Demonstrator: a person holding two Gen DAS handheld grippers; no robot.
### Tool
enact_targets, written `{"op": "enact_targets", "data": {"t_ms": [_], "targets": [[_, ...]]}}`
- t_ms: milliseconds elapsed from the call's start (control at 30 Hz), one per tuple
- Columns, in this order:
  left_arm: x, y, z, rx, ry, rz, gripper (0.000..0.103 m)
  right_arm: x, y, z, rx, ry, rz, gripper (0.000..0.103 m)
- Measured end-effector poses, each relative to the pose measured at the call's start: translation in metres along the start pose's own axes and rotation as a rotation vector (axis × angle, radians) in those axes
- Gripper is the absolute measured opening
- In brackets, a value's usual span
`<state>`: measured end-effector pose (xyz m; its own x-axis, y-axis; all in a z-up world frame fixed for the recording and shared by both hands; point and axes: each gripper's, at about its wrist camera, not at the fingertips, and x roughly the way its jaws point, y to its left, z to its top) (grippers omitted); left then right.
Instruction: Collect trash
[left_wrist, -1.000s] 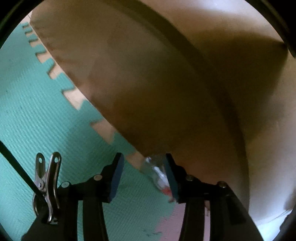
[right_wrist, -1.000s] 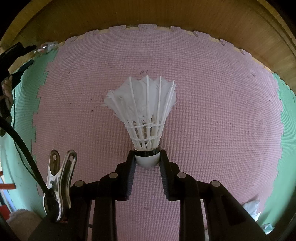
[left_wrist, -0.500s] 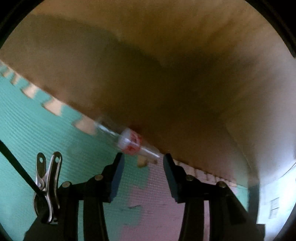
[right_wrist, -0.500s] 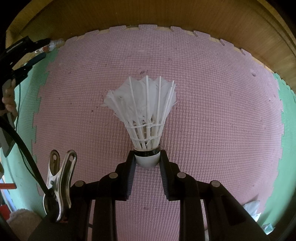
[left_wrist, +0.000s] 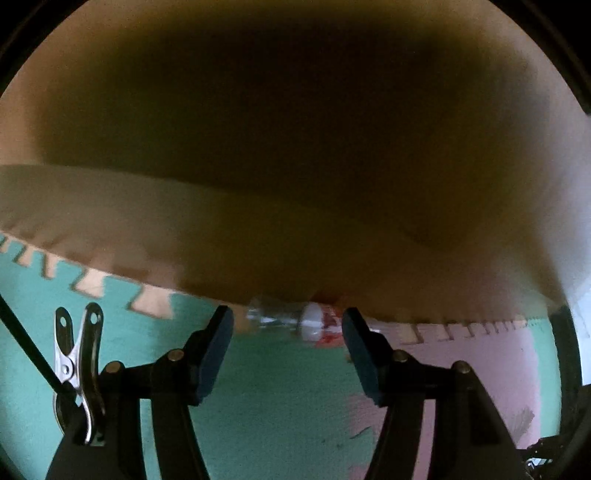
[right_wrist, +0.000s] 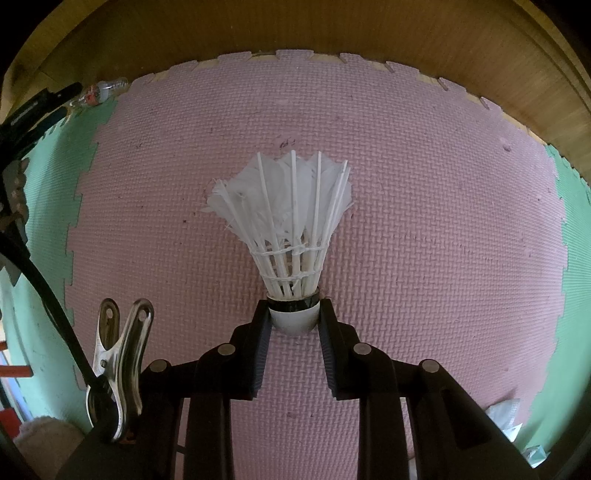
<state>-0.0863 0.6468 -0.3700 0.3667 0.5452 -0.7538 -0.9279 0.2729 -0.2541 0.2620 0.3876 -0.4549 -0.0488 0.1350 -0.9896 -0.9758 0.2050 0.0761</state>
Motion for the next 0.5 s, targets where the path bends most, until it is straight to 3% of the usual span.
{"op": "enact_targets", "data": {"t_ms": [200, 333, 500], "targets": [[0.007, -0.009, -0.004, 0.034, 0.044, -0.105, 0.054, -0.001, 0.0, 0.0, -0.003, -0.004, -0.001, 0.026], [0.012, -0.032, -0.016, 0.133, 0.109, -0.178, 0.054, -0.001, 0.0, -0.001, -0.002, -0.004, 0.0, 0.027], [-0.01, -0.071, -0.043, 0.307, 0.153, -0.253, 0.054, -0.001, -0.001, -0.001, -0.003, -0.004, 0.002, 0.027]]}}
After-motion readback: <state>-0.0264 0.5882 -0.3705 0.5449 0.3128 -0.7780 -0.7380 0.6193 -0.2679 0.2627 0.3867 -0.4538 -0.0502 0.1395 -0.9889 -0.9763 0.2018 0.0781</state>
